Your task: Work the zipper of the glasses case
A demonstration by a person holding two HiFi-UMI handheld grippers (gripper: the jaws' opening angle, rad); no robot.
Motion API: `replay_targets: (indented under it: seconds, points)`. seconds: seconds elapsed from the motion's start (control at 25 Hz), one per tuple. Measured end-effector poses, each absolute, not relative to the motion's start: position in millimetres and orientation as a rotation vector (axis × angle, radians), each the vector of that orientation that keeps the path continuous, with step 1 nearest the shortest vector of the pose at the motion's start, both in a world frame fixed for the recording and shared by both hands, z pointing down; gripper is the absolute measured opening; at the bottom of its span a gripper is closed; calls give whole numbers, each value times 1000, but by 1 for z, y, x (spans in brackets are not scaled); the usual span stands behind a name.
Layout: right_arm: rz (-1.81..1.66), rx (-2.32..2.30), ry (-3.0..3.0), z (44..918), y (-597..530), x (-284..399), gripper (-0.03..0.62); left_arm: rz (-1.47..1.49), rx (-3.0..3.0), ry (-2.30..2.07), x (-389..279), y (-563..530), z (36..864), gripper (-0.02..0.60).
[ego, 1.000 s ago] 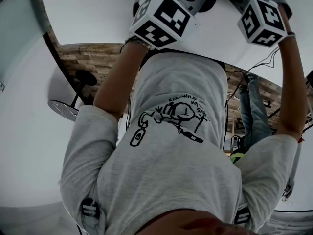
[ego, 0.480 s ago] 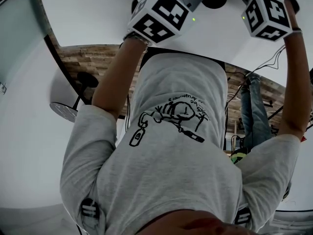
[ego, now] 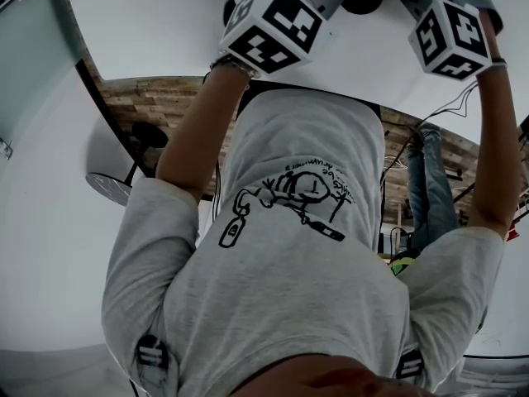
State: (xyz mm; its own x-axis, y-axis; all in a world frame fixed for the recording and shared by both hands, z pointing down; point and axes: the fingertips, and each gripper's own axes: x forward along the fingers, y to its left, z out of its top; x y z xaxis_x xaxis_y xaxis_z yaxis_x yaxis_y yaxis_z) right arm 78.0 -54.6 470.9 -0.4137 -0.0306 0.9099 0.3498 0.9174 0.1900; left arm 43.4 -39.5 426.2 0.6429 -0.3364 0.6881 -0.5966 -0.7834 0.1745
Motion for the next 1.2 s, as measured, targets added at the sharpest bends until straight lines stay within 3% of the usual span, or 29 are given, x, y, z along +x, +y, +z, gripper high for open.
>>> replay_targets:
  seconds: [0.4,0.72,1.2]
  points:
    - [-359,-245,-1973,474,-24,90,5,929,2468,-753,42,-40,429,20]
    - [-505,-190,-1918,477,-60,96,5,827,2539,-706,59,-61,411,21]
    - [-472,-145,-1906,476,-72,102,5,958,2585,-713,71,-75,419,20]
